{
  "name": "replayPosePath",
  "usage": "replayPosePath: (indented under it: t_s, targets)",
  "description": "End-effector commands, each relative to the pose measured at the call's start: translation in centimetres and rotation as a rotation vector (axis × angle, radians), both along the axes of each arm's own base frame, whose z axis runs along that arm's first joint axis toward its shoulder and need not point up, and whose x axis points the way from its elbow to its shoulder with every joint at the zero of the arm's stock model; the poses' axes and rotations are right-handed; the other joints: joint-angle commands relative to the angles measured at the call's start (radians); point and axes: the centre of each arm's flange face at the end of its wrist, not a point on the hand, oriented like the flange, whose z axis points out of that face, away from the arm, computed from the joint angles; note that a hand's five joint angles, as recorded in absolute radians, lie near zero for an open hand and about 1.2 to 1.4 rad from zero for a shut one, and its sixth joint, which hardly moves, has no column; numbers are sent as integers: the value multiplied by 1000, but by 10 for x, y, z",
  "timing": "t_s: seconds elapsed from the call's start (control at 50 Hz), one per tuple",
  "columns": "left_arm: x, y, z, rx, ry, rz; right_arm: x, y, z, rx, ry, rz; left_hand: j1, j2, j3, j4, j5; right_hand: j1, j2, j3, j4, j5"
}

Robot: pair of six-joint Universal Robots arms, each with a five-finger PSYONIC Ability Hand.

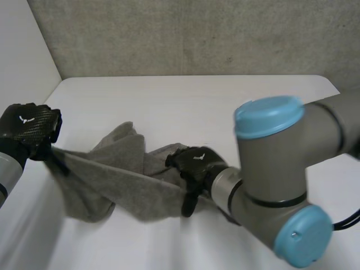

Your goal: Fold the laundry

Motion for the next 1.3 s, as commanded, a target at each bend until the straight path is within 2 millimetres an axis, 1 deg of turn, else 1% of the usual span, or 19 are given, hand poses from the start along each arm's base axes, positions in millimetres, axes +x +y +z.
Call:
replayPosePath:
  t_s: [0.02, 0.04, 0.06, 0.08, 0.1, 0.12, 0.24, 0.28, 0.32, 0.34, 0.36, 0.38, 0.44, 0.56, 0.62, 0.72, 0.86, 1.06, 1.3]
  targets:
    - [-1, 3, 4, -15, 4, -14, 10, 2, -37, 50, 33, -75, 221, 180, 180, 179, 197, -37, -53, -34, -60, -52]
    - [-1, 3, 4, -15, 4, -17, 12, -4, -42, 20, 33, -106, 221, 180, 180, 179, 197, -37, -53, -34, -60, -52]
    - [-1, 3, 4, -15, 4, -17, 13, -9, -46, -2, 34, -130, 221, 180, 180, 179, 197, 173, 158, 177, 150, 158]
    - [-2, 3, 4, -15, 4, -20, 13, -9, -46, -2, 34, -130, 221, 180, 180, 179, 197, 175, 160, 179, 153, 160]
    - [-2, 3, 5, -18, 6, -20, 14, -14, -48, -31, 30, -156, 221, 180, 180, 179, 197, 577, 561, 580, 554, 562]
    - [-2, 2, 4, -18, 6, -20, 15, -19, -47, -60, 15, -179, 221, 180, 180, 179, 197, 1178, 1163, 1182, 1155, 1163]
    - [-4, 5, 1, -10, 6, -34, 13, -31, -18, -165, -66, -224, 221, 180, 180, 179, 197, 1184, 1169, 1188, 1161, 1169]
    - [-6, 7, -3, 5, 8, -53, -1, -40, 22, -250, -121, -252, 221, 180, 180, 179, 197, 1184, 1169, 1188, 1161, 1169]
    - [-8, 9, -5, 14, 10, -70, -14, -48, 42, -291, -141, -266, 189, 148, 148, 147, 165, 1184, 1169, 1188, 1161, 1169]
    - [-11, 11, -7, 23, 17, -92, -14, -48, 43, -291, -141, -266, -401, -442, -442, -443, -425, 1184, 1169, 1188, 1161, 1169]
    - [-11, 11, -7, 23, 17, -92, -17, -47, 45, -291, -140, -251, -407, -448, -448, -449, -431, 1184, 1169, 1188, 1161, 1169]
    - [-13, 13, -10, 36, 27, -108, -17, -47, 45, -291, -140, -251, -790, -832, -831, -833, -814, 1184, 1169, 1188, 1161, 1169]
    - [-14, 18, -13, 55, 48, -122, -17, -43, 39, -265, -129, -216, -885, -927, -926, -928, -909, 1184, 1169, 1188, 1161, 1169]
    - [-13, 25, -15, 90, 102, -113, -20, -35, 25, -220, -97, -194, -918, -959, -959, -960, -942, 1184, 1169, 1188, 1161, 1169]
    - [-13, 36, -20, 149, 156, -116, -19, -36, 24, -222, -97, -194, -921, -962, -962, -963, -945, 1184, 1169, 1188, 1161, 1169]
    - [-14, 61, -43, 303, 208, -134, -18, -40, 19, -216, -88, -197, -921, -962, -962, -963, -945, 1184, 1169, 1188, 1161, 1169]
    - [-13, 72, -58, 357, 203, -123, -16, -44, 15, -215, -82, -204, -906, -947, -947, -948, -930, 1184, 1169, 1188, 1161, 1169]
    - [7, 49, -72, 296, 206, -25, -18, -48, 14, -217, -84, -218, -894, -936, -935, -937, -918, 1184, 1169, 1188, 1161, 1169]
    - [15, 27, -111, 348, 101, -16, -18, -50, 9, -212, -82, -222, -712, -754, -753, -755, -736, 1184, 1169, 1188, 1161, 1169]
